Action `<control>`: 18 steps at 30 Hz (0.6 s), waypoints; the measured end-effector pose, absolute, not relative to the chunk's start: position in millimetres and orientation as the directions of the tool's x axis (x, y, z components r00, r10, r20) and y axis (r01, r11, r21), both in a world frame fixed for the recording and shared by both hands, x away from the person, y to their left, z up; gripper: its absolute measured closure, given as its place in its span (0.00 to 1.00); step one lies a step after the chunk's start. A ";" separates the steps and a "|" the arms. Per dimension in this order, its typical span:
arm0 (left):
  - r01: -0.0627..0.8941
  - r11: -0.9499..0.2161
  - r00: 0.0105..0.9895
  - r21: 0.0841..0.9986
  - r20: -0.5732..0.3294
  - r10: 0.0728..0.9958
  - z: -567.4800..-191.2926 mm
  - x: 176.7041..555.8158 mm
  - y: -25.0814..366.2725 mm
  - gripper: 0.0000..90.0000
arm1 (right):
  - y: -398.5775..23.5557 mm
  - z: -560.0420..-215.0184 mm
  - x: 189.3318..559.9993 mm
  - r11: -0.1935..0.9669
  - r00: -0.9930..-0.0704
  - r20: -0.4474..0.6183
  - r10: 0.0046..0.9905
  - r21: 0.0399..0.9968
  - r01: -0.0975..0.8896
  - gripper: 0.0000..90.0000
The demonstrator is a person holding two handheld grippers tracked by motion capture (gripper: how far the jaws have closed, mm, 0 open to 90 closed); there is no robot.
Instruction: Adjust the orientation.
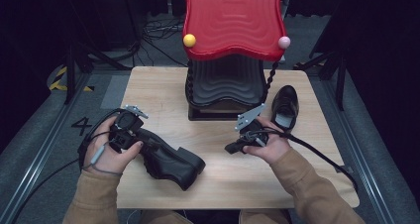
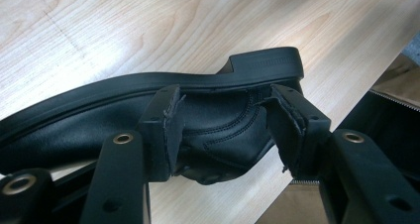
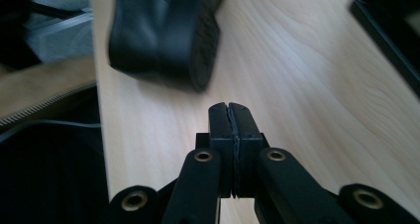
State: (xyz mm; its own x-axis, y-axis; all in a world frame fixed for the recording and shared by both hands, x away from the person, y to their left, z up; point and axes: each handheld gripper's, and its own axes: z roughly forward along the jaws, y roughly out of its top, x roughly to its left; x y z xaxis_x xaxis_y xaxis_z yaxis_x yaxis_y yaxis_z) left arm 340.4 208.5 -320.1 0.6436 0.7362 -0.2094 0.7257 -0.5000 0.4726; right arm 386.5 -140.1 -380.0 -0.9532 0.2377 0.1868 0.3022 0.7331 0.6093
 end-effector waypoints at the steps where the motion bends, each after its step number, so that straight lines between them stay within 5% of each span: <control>1: 0.727 -0.497 0.642 0.475 -0.212 0.737 -319.9 341.0 209.1 0.55 | -134.3 -382.1 385.8 0.736 -0.956 0.190 0.222 0.610 0.292 1.00; 18: 0.726 -0.496 0.649 0.476 -0.236 0.724 -323.5 346.0 211.3 0.53 | -68.8 -406.7 371.3 0.727 -0.974 0.192 0.124 0.651 0.221 1.00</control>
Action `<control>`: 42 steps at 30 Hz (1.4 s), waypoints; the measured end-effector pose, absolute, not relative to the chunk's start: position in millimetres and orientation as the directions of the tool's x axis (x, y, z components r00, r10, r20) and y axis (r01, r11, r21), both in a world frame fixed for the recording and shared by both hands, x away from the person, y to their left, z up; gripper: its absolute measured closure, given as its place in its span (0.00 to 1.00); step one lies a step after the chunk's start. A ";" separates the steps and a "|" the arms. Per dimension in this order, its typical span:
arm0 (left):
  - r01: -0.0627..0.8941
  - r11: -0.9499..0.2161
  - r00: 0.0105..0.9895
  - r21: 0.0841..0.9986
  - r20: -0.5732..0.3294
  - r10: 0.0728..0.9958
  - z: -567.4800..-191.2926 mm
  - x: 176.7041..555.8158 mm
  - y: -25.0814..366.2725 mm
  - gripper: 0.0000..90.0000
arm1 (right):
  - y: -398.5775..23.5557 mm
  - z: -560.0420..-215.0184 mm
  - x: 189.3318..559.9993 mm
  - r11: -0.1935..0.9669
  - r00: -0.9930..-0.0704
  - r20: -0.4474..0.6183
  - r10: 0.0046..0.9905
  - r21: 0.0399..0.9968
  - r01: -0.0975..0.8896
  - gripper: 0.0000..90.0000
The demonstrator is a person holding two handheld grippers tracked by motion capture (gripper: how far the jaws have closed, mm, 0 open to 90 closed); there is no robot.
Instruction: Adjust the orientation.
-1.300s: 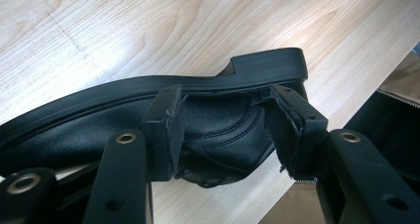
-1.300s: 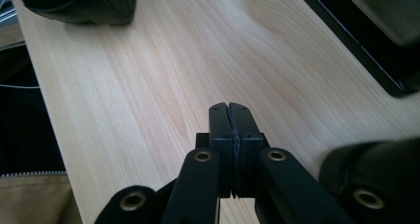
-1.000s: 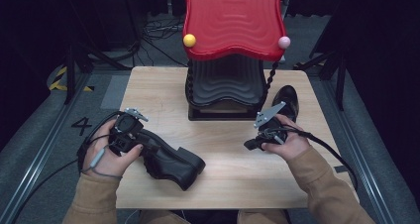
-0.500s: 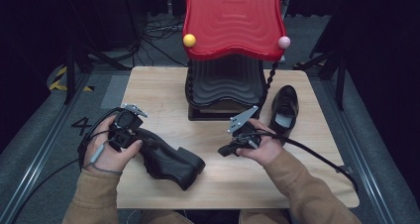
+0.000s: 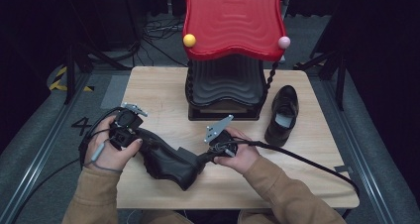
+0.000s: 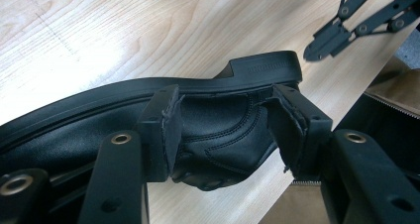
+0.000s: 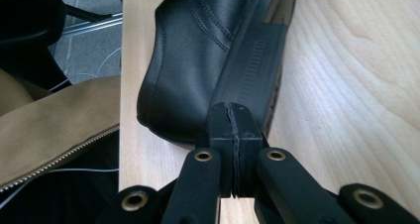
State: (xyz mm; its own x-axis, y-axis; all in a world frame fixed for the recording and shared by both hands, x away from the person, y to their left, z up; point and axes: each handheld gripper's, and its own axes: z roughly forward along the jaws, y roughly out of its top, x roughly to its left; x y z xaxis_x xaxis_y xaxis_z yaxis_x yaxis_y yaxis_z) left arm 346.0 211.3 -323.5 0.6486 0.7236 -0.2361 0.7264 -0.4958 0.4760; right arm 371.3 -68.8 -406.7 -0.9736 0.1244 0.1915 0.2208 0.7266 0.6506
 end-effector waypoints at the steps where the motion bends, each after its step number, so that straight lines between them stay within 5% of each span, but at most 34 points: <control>1: 0.726 -0.496 0.649 0.476 -0.236 0.724 -323.5 346.0 211.3 0.53 | -68.8 -406.7 371.3 0.727 -0.974 0.192 0.124 0.651 0.221 1.00; 15: 0.726 -0.450 0.625 0.519 -0.227 0.747 -320.9 339.2 218.6 0.51 | -63.1 -411.7 371.7 0.758 -0.978 0.160 0.131 0.620 0.202 1.00; 29: 0.722 -0.426 0.614 0.545 -0.220 0.758 -320.7 338.4 222.4 0.51 | -78.9 -416.0 392.0 0.774 -0.965 0.054 0.257 0.586 0.239 1.00; 42: 0.731 -0.417 0.607 0.540 -0.234 0.760 -324.6 341.2 229.0 0.51 | -111.3 -428.0 425.7 0.760 -0.923 0.063 0.380 0.548 0.350 1.00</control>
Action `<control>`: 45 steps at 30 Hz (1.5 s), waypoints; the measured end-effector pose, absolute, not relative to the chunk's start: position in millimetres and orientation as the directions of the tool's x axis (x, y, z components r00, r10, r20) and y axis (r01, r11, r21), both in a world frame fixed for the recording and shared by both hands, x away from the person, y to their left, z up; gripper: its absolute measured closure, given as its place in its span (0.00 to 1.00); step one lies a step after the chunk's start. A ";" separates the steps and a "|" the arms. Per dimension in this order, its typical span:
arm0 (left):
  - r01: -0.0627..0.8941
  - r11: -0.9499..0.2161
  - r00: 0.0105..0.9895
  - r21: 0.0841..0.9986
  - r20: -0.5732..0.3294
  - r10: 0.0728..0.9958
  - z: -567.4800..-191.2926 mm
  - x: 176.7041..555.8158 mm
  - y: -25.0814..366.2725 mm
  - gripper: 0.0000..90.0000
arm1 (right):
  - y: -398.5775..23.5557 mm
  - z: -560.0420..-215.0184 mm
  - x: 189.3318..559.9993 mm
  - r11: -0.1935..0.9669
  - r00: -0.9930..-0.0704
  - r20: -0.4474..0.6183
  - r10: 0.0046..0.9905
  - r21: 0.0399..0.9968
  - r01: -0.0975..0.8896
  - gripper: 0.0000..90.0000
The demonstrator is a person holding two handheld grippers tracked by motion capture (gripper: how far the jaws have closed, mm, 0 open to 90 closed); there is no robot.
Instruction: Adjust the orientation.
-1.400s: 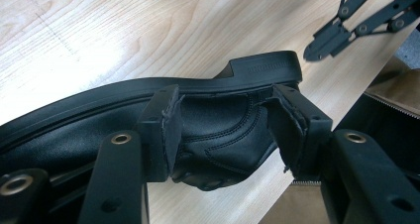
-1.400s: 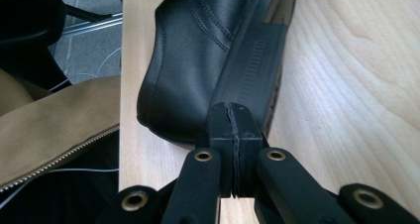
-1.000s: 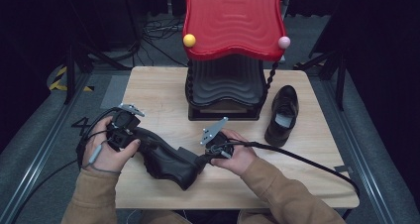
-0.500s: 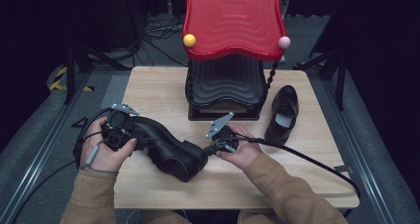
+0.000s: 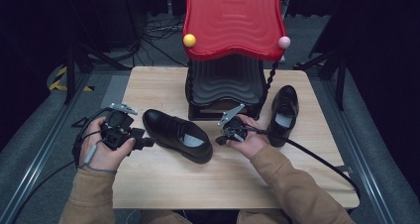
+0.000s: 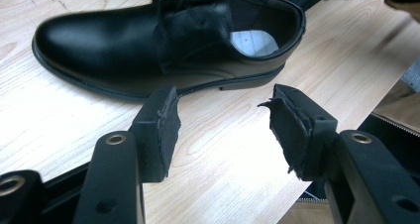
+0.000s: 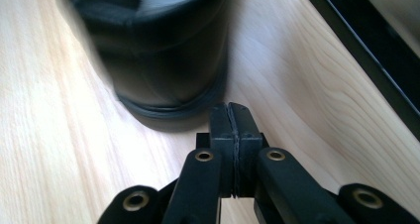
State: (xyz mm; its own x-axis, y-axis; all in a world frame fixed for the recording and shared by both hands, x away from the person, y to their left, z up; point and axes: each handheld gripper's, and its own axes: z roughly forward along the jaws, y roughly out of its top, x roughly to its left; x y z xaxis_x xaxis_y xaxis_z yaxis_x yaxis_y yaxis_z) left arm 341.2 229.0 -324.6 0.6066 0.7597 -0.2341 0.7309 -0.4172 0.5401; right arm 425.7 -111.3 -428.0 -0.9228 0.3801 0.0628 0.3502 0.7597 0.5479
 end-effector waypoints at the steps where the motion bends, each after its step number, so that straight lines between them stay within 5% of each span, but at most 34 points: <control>1: 0.735 -0.414 0.604 0.536 -0.241 0.759 -324.8 341.3 228.8 0.51 | -114.4 -426.0 426.1 0.758 -0.920 0.059 0.386 0.548 0.354 1.00; 14: 0.721 -0.423 0.614 0.550 -0.223 0.757 -322.5 343.1 226.2 0.49 | -129.0 -389.3 422.6 0.746 -0.945 0.038 0.325 0.604 0.280 0.99; 26: 0.721 -0.422 0.617 0.550 -0.233 0.752 -321.4 346.7 223.6 0.48 | -88.9 -359.6 414.2 0.835 -0.991 -0.065 0.113 0.548 0.060 0.84; 45: 0.714 -0.421 0.626 0.559 -0.240 0.742 -322.9 347.5 225.7 0.47 | -29.5 -399.3 419.2 0.910 -0.997 0.029 -0.065 0.412 -0.047 0.71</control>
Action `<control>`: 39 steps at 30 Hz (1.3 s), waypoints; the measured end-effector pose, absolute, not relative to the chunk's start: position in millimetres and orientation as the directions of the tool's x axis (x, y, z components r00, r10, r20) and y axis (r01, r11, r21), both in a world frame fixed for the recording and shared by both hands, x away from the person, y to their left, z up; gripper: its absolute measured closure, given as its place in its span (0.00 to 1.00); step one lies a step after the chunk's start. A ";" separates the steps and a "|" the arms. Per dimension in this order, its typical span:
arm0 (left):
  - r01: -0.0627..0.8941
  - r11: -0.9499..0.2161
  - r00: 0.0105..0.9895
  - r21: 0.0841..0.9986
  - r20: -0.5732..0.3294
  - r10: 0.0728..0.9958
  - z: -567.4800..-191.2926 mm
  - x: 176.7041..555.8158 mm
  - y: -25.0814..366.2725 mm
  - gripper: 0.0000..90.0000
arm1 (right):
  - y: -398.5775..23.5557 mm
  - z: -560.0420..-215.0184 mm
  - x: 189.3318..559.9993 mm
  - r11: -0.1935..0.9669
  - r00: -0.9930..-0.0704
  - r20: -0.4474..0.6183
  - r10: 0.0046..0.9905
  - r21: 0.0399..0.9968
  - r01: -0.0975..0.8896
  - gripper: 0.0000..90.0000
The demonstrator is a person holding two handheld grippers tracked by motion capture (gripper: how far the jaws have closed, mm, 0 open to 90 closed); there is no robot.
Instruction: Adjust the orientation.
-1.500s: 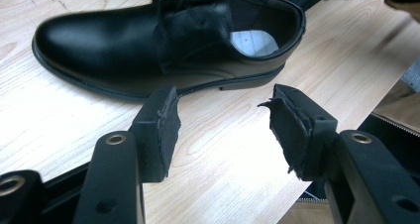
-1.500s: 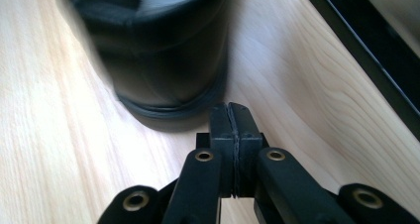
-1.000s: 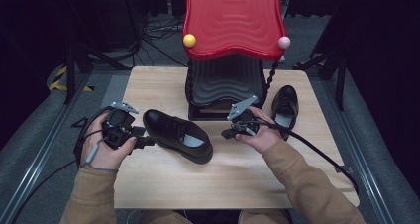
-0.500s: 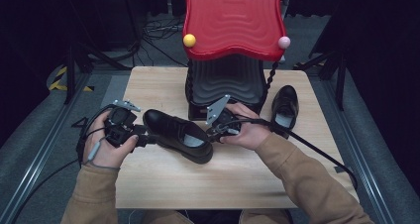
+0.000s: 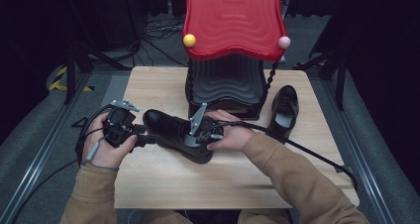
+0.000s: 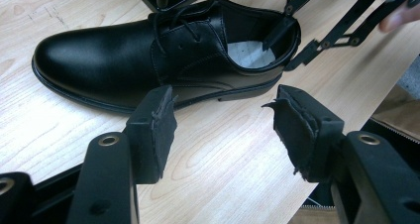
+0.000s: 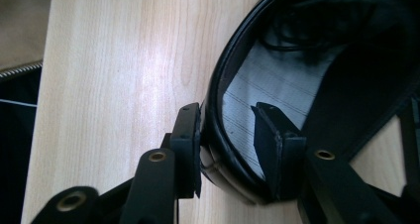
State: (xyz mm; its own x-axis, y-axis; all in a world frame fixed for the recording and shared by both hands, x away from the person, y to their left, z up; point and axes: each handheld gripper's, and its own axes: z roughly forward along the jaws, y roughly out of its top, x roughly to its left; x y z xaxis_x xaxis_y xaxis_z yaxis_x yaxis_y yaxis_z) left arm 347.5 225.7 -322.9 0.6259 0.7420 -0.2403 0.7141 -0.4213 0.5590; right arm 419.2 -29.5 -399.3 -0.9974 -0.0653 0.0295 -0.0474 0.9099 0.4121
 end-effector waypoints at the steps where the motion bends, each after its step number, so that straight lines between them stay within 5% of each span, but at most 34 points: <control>1: 0.715 -0.419 0.624 0.560 -0.241 0.743 -323.1 347.4 225.8 0.47 | -27.3 -401.4 419.7 0.913 -0.997 0.037 -0.071 0.404 -0.050 0.72; 13: 0.717 -0.410 0.617 0.564 -0.239 0.750 -327.3 349.2 228.5 0.46 | -17.5 -422.3 422.9 0.930 -0.990 0.090 -0.104 0.361 -0.065 0.74; 17: 0.719 -0.395 0.602 0.573 -0.229 0.765 -328.6 347.6 232.4 0.45 | -17.7 -422.8 421.1 0.932 -0.977 0.182 -0.112 0.361 -0.039 0.88; 39: 0.695 -0.399 0.619 0.598 -0.216 0.755 -321.8 364.0 227.2 0.45 | -41.8 -378.1 373.6 0.865 -0.981 0.112 -0.160 0.495 -0.085 0.89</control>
State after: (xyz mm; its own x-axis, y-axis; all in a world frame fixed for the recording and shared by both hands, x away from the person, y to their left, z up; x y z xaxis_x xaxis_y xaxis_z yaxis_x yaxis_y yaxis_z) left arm 364.0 227.2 -321.8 0.6190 0.7551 -0.2161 0.6953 -0.3988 0.5979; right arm 373.6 -41.8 -378.1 -0.9807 -0.1601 0.1122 -0.0846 0.8648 0.4950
